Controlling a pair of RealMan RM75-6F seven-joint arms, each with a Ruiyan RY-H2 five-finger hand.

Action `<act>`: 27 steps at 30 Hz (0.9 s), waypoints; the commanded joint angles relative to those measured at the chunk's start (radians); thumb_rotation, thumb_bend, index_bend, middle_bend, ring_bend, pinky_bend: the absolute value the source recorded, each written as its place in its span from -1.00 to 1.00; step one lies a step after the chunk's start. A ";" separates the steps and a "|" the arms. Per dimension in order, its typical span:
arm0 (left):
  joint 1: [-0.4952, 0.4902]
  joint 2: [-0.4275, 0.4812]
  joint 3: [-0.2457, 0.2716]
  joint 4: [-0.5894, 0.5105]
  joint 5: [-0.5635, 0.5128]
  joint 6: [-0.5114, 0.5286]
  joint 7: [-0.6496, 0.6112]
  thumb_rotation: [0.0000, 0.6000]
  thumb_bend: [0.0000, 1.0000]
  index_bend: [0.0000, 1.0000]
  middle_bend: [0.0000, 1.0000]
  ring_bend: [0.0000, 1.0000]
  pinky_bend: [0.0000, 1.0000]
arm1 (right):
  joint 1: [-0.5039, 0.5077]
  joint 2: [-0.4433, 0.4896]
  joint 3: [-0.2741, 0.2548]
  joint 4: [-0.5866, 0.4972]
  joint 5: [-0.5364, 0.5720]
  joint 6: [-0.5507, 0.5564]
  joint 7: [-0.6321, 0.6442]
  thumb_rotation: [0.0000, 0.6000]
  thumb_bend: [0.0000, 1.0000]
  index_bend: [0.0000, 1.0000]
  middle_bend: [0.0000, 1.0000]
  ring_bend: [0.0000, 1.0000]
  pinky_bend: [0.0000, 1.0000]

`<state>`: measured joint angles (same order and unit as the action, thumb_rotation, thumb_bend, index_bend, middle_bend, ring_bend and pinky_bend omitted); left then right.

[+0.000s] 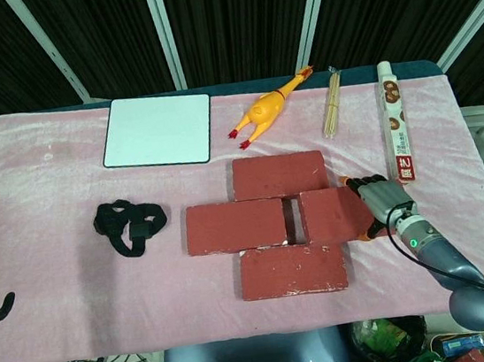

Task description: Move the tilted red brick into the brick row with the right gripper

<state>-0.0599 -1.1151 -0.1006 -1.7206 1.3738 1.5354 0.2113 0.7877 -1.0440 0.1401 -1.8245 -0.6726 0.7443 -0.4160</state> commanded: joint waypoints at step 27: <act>-0.002 0.004 -0.003 0.000 -0.009 -0.006 -0.007 1.00 -0.51 -0.82 -0.94 -1.00 -1.00 | 0.149 -0.161 -0.064 0.080 0.202 0.112 -0.117 1.00 -1.00 -0.84 -0.61 -0.70 -0.82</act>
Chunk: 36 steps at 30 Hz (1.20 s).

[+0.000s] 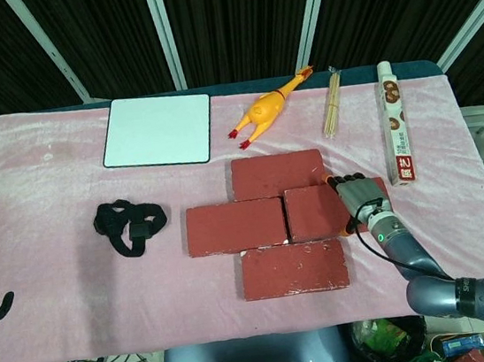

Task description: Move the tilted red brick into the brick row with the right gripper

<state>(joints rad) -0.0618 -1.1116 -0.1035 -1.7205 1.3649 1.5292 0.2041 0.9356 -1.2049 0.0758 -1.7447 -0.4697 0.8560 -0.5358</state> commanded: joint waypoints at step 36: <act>0.000 0.000 -0.003 -0.005 -0.013 -0.001 0.007 1.00 -0.50 -0.83 -0.94 -1.00 -1.00 | 0.006 -0.038 -0.025 0.011 -0.039 -0.004 0.025 1.00 -1.00 -1.00 -0.95 -0.96 -0.82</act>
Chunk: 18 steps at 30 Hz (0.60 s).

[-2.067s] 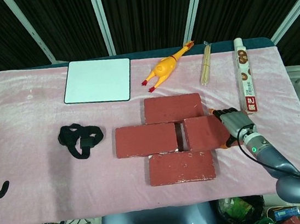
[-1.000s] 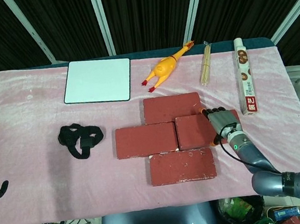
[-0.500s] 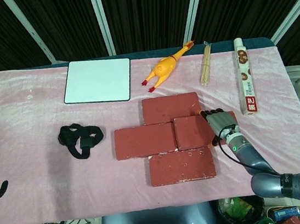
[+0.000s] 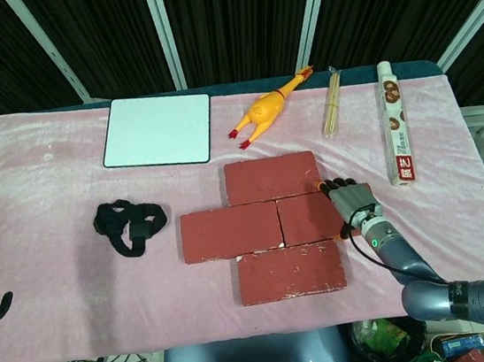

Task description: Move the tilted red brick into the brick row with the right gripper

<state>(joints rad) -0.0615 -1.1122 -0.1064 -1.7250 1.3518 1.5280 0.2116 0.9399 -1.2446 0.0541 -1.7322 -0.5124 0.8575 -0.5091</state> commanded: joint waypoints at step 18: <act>0.002 0.000 -0.002 -0.002 0.003 0.007 -0.005 1.00 -0.50 -0.83 -0.94 -1.00 -1.00 | -0.059 0.070 0.031 -0.055 -0.158 0.192 0.037 1.00 -1.00 -1.00 -1.00 -1.00 -0.82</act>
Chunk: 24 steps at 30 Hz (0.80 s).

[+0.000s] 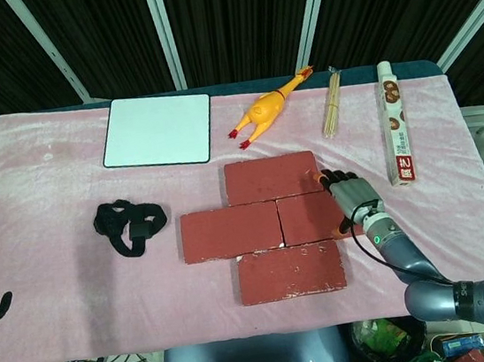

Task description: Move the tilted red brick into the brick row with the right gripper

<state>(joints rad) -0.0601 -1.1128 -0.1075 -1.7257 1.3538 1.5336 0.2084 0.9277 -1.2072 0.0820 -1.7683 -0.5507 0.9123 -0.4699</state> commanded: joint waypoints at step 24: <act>0.001 0.013 0.015 -0.017 0.022 -0.007 0.001 1.00 -0.50 -0.83 -0.94 -1.00 -1.00 | -0.649 -0.183 -0.317 0.392 -0.843 0.891 0.024 1.00 -1.00 -1.00 -1.00 -1.00 -0.82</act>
<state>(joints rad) -0.0594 -1.0997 -0.0930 -1.7421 1.3756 1.5271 0.2094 0.2916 -1.3803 -0.2273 -1.3826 -1.3820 1.8113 -0.4577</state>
